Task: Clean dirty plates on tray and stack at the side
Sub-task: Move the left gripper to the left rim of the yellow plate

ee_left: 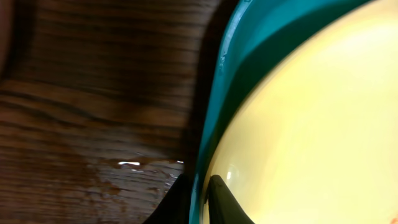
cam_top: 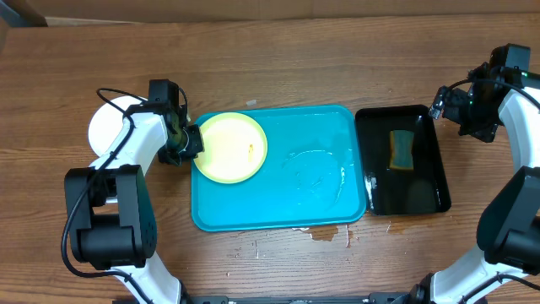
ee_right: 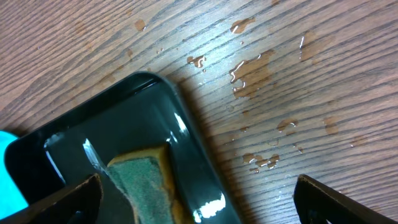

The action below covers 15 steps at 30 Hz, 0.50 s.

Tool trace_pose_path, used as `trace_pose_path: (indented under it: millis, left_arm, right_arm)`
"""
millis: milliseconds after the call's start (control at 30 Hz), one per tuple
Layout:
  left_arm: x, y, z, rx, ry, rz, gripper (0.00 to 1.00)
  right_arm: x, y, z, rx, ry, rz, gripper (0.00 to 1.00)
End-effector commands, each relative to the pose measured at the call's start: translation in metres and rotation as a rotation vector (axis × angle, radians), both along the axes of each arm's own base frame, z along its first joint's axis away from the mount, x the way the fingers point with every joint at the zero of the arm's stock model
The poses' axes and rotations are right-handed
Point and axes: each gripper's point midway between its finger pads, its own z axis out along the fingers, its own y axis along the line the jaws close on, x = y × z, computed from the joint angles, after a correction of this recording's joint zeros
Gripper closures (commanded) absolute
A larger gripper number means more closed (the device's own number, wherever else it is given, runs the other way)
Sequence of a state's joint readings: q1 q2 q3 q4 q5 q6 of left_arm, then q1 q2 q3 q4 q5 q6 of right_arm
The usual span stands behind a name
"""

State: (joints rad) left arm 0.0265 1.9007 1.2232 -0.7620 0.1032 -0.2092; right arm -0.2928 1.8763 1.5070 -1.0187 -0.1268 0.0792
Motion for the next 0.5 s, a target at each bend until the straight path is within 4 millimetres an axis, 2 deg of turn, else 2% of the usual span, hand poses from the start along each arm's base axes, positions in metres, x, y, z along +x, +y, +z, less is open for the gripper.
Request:
trace_pose_path:
  millis: [0,67,167,467]
  left_arm:
    - [-0.004,-0.019,-0.002,-0.092,0.013,-0.048,0.87]
    - [-0.003,-0.017,0.000,-0.086,0.012,-0.046,0.81]
    - [0.000,-0.010,0.003,-0.044,0.008,-0.042,0.76]
    - [0.009,-0.010,0.014,-0.037,-0.013,-0.044,0.73]
  right_arm:
    - [0.005,0.000,0.013,-0.006,-0.039,0.000,0.00]
    - [0.005,0.000,0.013,-0.006,-0.039,0.000,0.00]
    - [0.005,0.000,0.013,-0.006,-0.039,0.000,0.00]
    - [0.005,0.000,0.013,-0.006,-0.039,0.000,0.00]
